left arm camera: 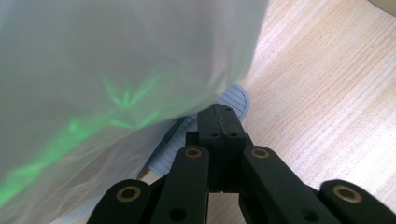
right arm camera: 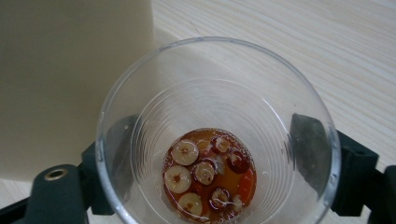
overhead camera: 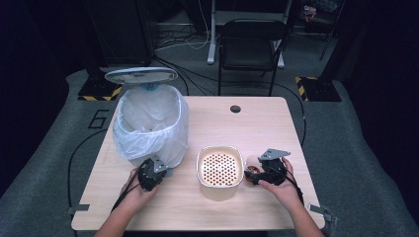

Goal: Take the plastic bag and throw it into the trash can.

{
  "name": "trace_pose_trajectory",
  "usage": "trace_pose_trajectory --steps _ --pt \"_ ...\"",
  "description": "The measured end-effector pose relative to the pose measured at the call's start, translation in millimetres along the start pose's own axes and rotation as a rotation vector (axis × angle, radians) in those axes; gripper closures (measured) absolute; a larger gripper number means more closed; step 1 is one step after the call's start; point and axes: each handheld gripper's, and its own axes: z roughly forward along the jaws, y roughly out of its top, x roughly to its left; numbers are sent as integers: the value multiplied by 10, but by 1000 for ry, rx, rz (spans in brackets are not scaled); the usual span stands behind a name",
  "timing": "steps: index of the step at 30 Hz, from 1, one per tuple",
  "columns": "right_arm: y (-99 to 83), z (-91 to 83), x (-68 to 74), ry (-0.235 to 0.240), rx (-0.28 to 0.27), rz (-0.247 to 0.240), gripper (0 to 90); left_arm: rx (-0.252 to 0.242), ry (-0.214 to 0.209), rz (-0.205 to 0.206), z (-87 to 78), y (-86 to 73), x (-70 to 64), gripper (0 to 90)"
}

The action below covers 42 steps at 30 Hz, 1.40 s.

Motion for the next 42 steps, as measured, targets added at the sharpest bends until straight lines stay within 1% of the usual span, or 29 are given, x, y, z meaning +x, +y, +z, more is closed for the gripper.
trace_pose_trajectory --steps 4,5,6,8,11,13,16,20,24,26,27,30,31,32,33,35,36,37,38,39,40,41,42 --pt "11 -22 -10 16 -29 -5 270 2 -2 1 -2 1 1 900" --pt "17 -27 -7 20 -27 -5 274 1 0 3 -1 1 0 900" --pt "21 -28 -2 18 -20 -13 280 0 1 3 0 1 -2 900" --pt "18 -29 7 9 -23 -24 296 0 2 3 1 0 -2 900" --pt "15 -32 5 12 -28 -25 316 1 1 3 0 1 -1 900" --pt "11 -34 -3 15 -28 -44 325 2 0 -1 0 2 -1 900" --pt "11 -36 -6 16 -32 -39 339 0 3 -4 1 0 -3 900" --pt "31 -62 -29 24 -11 -47 356 -1 0 -3 1 0 -1 900" --pt "86 -118 -98 23 -31 -42 364 0 -1 -1 0 0 -1 900" --pt "135 -167 -127 16 -38 -42 365 1 -2 -1 -1 1 0 900" --pt "163 -191 -148 13 -46 -53 367 0 -1 -1 0 0 -1 900" --pt "270 -265 -204 14 -49 -61 368 0 1 -1 1 0 -2 900" --pt "270 -265 -204 14 -49 -61 368 0 1 -1 1 0 -2 900" --pt "385 -320 -251 13 -52 -83 370 -3 4 -3 2 -1 -3 900" --pt "417 -332 -263 10 -56 -91 371 0 -1 -2 1 0 -1 900" --pt "507 -361 -290 10 -48 -100 373 -3 3 -5 2 -1 -3 900" --pt "507 -361 -290 10 -48 -100 373 -3 3 -5 2 -1 -3 900" --pt "551 -374 -300 7 -50 -106 374 -2 3 -3 1 0 0 900" --pt "606 -384 -308 4 -66 -112 375 -1 2 -4 1 -1 -1 900" --pt "688 -409 -322 10 -68 -126 375 0 4 -5 0 0 -3 900" --pt "688 -409 -322 10 -68 -126 375 0 4 -5 0 0 -3 900" --pt "736 -422 -321 11 -68 -122 375 -2 3 -5 1 -1 -2 900" --pt "787 -433 -323 15 -72 -128 375 1 3 -5 0 0 -3 900"
